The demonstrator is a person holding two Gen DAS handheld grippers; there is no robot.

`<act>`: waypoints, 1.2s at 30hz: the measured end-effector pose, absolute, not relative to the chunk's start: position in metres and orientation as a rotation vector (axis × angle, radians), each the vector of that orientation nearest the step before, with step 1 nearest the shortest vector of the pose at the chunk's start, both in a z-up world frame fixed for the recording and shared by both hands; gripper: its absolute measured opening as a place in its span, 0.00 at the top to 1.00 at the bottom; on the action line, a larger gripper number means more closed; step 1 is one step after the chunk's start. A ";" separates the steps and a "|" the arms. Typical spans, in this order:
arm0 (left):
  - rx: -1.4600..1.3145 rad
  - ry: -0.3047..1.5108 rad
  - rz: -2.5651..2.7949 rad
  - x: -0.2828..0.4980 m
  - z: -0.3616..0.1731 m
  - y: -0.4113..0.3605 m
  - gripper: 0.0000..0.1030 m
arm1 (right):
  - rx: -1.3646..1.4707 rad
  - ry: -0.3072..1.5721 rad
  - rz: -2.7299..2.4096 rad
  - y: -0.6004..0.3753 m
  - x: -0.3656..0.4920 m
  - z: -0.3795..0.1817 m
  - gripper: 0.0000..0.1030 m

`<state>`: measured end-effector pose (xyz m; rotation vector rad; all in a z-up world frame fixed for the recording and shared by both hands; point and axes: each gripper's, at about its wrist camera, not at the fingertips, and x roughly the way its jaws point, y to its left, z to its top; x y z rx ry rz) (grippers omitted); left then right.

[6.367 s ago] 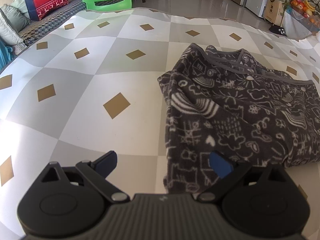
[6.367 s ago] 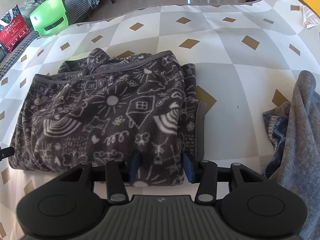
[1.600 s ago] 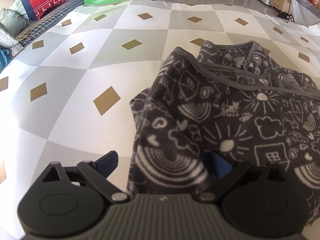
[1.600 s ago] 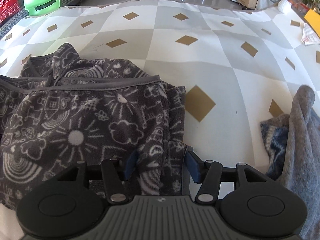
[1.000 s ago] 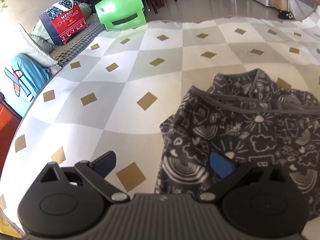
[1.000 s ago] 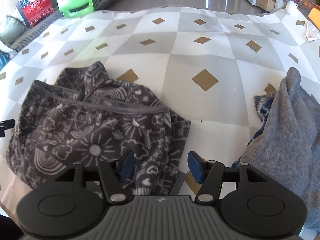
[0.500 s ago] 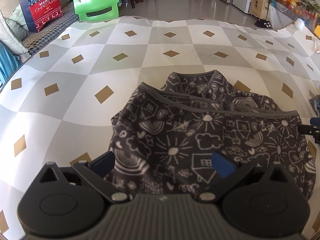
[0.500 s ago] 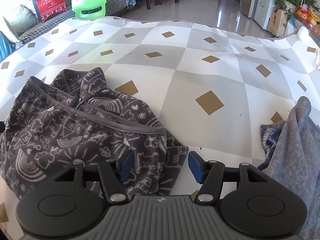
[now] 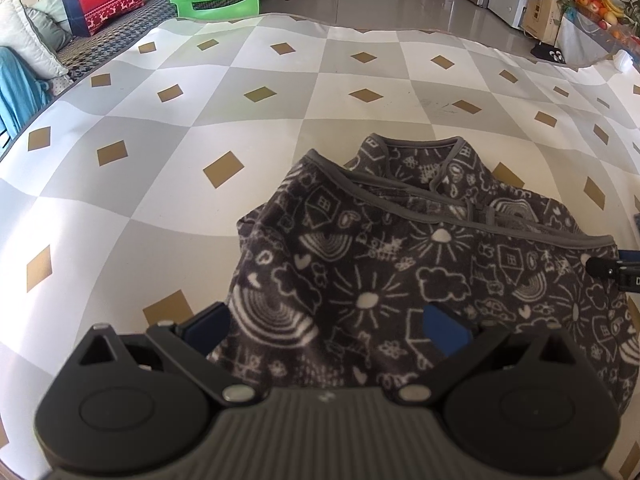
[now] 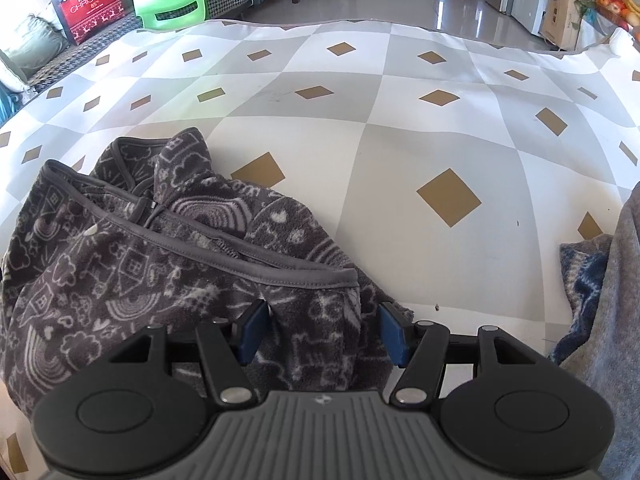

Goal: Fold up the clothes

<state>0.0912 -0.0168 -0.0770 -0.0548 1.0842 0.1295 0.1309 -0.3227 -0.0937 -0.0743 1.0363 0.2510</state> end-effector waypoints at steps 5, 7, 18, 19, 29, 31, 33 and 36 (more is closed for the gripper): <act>-0.070 1.108 0.160 0.093 -0.084 -0.010 0.00 | -0.041 1.056 0.272 -0.319 0.132 -0.094 0.62; -0.070 1.113 0.160 0.093 -0.085 -0.010 0.00 | -0.051 1.049 0.275 -0.316 0.131 -0.091 0.78; -0.006 1.127 0.203 0.093 -0.092 -0.014 0.00 | -0.015 0.902 0.274 -0.312 0.121 -0.043 0.90; -0.001 1.128 0.214 0.093 -0.093 -0.013 0.00 | -0.007 0.877 0.278 -0.312 0.120 -0.035 0.91; 0.004 1.136 0.292 0.094 -0.102 0.000 0.00 | 0.040 0.757 0.232 -0.300 0.131 -0.015 0.91; 0.006 1.145 0.318 0.097 -0.106 0.003 0.00 | 0.032 0.778 0.199 -0.298 0.139 -0.026 0.91; 0.004 1.155 0.343 0.099 -0.109 0.008 0.00 | 0.018 0.795 0.171 -0.296 0.146 -0.036 0.91; -0.030 1.167 0.353 0.100 -0.111 0.015 0.00 | 0.012 0.824 0.128 -0.295 0.155 -0.048 0.90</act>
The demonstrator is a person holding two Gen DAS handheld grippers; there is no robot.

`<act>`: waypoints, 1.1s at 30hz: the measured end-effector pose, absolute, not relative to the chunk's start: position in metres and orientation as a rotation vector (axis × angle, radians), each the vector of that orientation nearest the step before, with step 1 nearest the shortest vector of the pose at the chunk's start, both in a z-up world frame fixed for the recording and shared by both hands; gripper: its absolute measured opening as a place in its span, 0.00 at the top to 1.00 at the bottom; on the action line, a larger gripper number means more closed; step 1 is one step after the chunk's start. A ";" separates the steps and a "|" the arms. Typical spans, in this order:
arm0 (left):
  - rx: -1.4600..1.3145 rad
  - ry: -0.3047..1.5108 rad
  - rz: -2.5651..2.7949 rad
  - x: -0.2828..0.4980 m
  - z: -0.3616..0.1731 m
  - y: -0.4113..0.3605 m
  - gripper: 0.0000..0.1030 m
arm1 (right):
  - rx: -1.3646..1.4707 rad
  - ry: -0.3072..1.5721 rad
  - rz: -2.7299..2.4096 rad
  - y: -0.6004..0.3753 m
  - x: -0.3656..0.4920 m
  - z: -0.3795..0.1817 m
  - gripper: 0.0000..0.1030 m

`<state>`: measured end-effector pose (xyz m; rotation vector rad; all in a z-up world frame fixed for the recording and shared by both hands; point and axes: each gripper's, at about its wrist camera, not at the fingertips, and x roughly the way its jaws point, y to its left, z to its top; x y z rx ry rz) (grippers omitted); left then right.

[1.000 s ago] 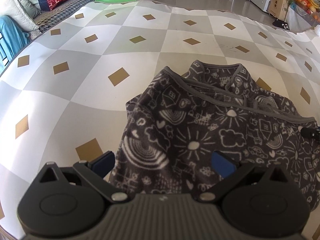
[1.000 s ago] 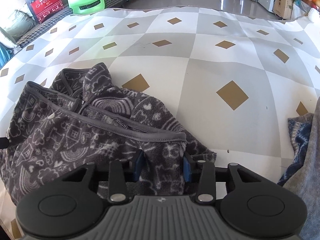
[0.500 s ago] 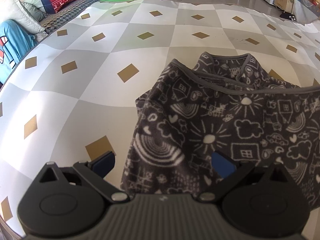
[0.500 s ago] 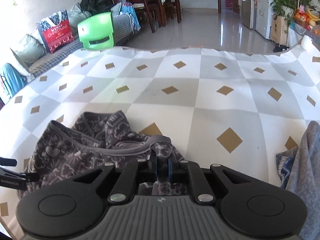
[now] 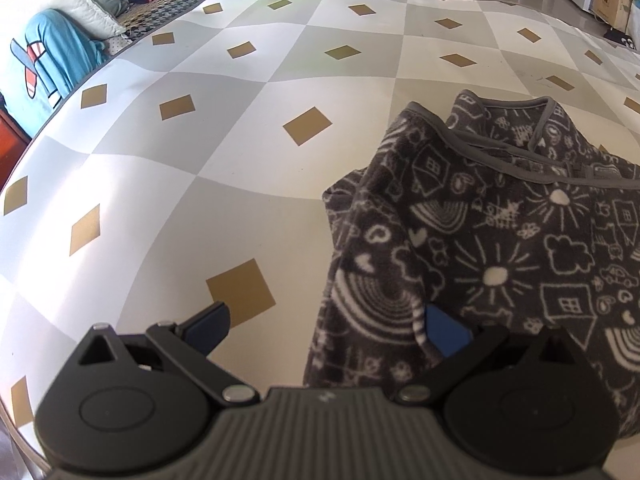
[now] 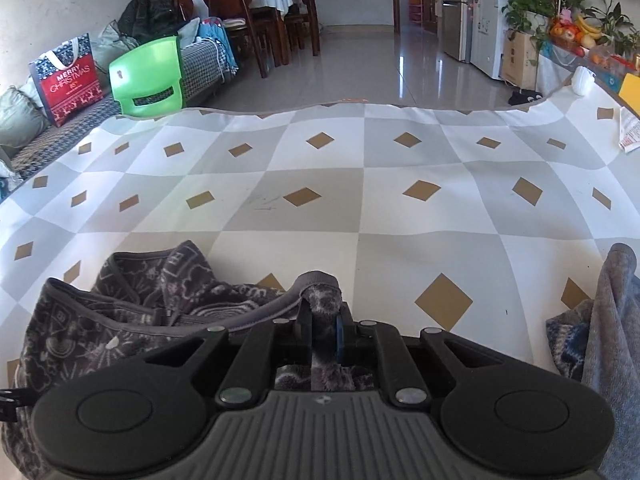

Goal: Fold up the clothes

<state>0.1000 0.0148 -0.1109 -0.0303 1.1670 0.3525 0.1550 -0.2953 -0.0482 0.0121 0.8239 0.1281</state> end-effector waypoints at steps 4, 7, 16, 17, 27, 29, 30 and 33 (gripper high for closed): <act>-0.042 1.158 0.356 0.100 -0.109 0.019 0.00 | 0.015 0.843 0.071 -0.298 0.161 -0.051 0.71; -0.075 1.133 0.343 0.101 -0.104 0.023 0.00 | 0.012 0.815 0.047 -0.301 0.159 -0.044 0.60; -0.067 1.035 0.283 0.111 -0.085 0.004 0.00 | 0.056 0.815 0.137 -0.306 0.143 -0.027 0.54; -0.057 1.033 0.272 0.112 -0.085 -0.001 0.00 | 0.076 0.840 0.165 -0.305 0.143 -0.030 0.54; 0.021 1.051 0.188 0.124 -0.099 -0.044 0.00 | 0.064 1.021 0.284 -0.292 0.134 -0.063 0.53; 0.032 1.066 0.173 0.126 -0.105 -0.050 0.00 | 0.038 1.039 0.290 -0.290 0.132 -0.068 0.53; 0.039 1.076 0.165 0.128 -0.108 -0.053 0.00 | 0.033 1.052 0.291 -0.290 0.131 -0.071 0.53; 0.060 1.121 0.157 0.133 -0.119 -0.059 0.00 | 0.010 1.118 0.268 -0.291 0.133 -0.083 0.53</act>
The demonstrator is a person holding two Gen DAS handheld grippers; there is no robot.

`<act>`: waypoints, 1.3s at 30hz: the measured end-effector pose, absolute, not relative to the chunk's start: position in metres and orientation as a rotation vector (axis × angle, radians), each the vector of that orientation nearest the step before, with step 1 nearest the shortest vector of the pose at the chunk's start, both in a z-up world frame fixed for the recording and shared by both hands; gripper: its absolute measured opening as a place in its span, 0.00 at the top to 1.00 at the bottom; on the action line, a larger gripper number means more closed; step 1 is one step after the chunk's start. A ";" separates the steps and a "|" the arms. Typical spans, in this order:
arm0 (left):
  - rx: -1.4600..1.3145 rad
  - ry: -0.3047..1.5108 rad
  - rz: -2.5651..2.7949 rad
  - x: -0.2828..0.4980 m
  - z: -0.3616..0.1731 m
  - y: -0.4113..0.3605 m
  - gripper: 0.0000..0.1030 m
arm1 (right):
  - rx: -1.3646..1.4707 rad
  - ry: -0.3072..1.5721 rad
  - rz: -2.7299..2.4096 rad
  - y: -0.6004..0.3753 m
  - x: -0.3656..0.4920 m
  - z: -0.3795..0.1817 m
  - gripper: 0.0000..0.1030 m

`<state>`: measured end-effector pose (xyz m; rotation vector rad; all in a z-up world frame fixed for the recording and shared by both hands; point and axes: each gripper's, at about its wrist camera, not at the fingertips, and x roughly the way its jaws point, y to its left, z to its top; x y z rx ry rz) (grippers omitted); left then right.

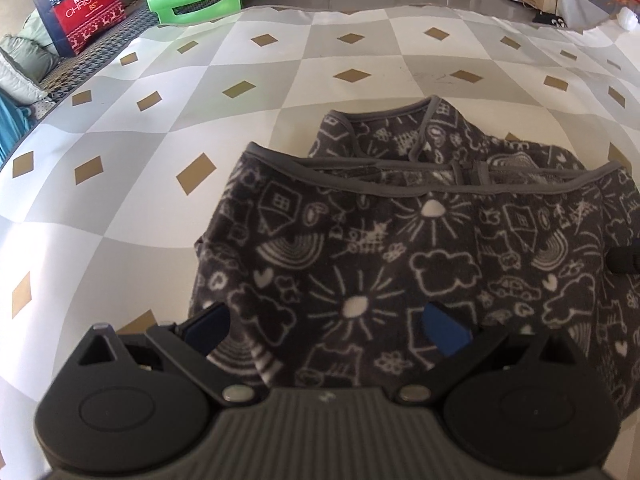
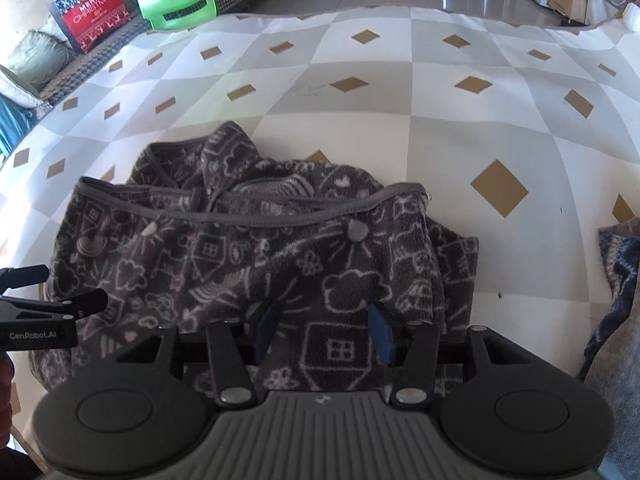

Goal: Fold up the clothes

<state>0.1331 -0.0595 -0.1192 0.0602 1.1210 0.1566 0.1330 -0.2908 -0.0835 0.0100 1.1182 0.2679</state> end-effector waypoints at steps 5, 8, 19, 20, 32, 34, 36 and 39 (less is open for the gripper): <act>0.027 1.172 0.173 0.139 -0.132 -0.058 0.00 | -0.022 1.164 0.234 -0.294 0.135 -0.097 0.52; 0.041 1.179 0.174 0.140 -0.135 -0.060 0.00 | -0.055 1.166 0.235 -0.290 0.134 -0.096 0.50; 0.005 1.197 0.174 0.146 -0.140 -0.057 0.00 | -0.109 1.146 0.166 -0.275 0.128 -0.097 0.43; 0.007 1.196 0.165 0.141 -0.138 -0.052 0.00 | -0.109 1.148 0.157 -0.274 0.128 -0.096 0.42; -0.084 1.199 0.107 0.126 -0.117 -0.051 0.00 | -0.035 1.107 0.106 -0.272 0.104 -0.054 0.42; -0.060 1.193 0.088 0.115 -0.112 -0.054 0.00 | 0.013 1.125 0.098 -0.275 0.094 -0.050 0.42; -0.024 1.181 0.069 0.103 -0.108 -0.057 0.00 | 0.046 1.159 0.068 -0.280 0.085 -0.051 0.41; -0.006 1.168 0.046 0.086 -0.105 -0.056 0.00 | 0.114 1.221 0.078 -0.287 0.079 -0.067 0.41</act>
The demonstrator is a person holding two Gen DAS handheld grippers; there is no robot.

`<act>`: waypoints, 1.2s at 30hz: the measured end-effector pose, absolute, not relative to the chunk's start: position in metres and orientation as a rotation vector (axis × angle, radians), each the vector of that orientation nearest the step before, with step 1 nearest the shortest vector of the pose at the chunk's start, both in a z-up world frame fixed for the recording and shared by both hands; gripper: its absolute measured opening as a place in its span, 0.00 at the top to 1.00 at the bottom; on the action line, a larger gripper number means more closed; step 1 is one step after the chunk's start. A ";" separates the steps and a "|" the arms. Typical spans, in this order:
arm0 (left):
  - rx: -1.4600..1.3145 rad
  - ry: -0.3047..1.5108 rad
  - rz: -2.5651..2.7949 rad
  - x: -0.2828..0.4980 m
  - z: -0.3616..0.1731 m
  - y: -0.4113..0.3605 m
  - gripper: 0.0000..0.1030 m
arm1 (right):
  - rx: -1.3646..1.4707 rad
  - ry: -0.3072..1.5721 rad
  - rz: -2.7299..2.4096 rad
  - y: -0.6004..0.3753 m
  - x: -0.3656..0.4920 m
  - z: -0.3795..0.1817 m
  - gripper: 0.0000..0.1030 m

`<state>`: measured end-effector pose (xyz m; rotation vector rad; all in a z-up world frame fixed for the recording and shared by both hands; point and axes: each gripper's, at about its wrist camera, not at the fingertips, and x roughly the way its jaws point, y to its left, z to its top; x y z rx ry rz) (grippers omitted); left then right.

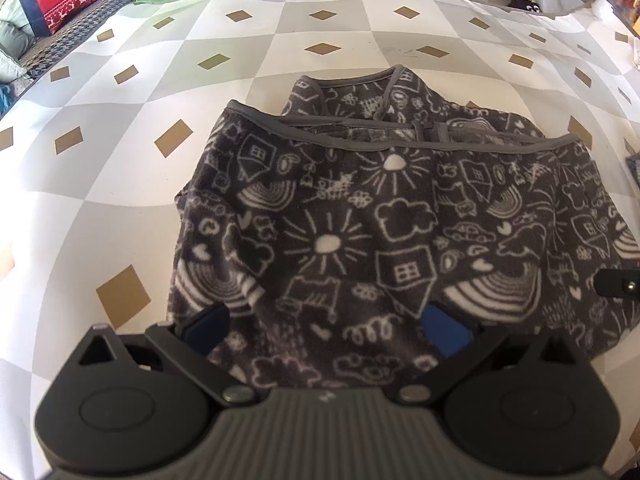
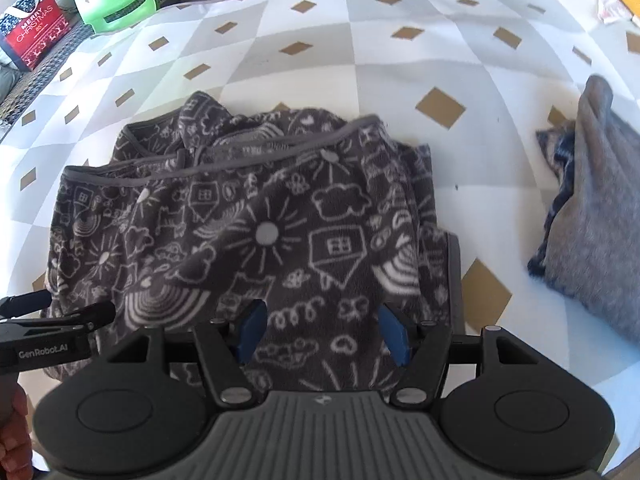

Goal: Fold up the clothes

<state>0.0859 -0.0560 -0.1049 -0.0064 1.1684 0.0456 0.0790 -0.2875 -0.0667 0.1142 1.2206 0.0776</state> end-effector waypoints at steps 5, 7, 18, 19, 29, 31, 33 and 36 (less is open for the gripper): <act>0.118 1.204 0.024 0.069 -0.125 -0.068 0.00 | 0.061 1.253 0.072 -0.288 0.080 -0.094 0.40; 0.165 1.171 0.021 0.063 -0.126 -0.074 0.00 | 0.052 1.249 0.066 -0.287 0.080 -0.094 0.40; 0.131 1.183 0.036 0.058 -0.124 -0.062 0.00 | 0.047 1.264 0.007 -0.288 0.081 -0.096 0.39; 0.132 1.182 0.037 0.057 -0.124 -0.061 0.00 | 0.044 1.262 -0.004 -0.286 0.080 -0.096 0.38; 0.107 1.177 0.060 0.052 -0.125 -0.053 0.00 | 0.016 1.267 -0.046 -0.282 0.070 -0.096 0.31; 0.107 1.176 0.064 0.054 -0.125 -0.053 0.00 | 0.023 1.266 -0.043 -0.283 0.069 -0.096 0.30; 0.117 1.171 0.051 0.031 -0.119 -0.046 0.00 | 0.024 1.260 -0.038 -0.284 0.070 -0.096 0.30; 0.119 1.175 0.053 0.020 -0.116 -0.047 0.00 | 0.027 1.252 -0.035 -0.285 0.070 -0.096 0.29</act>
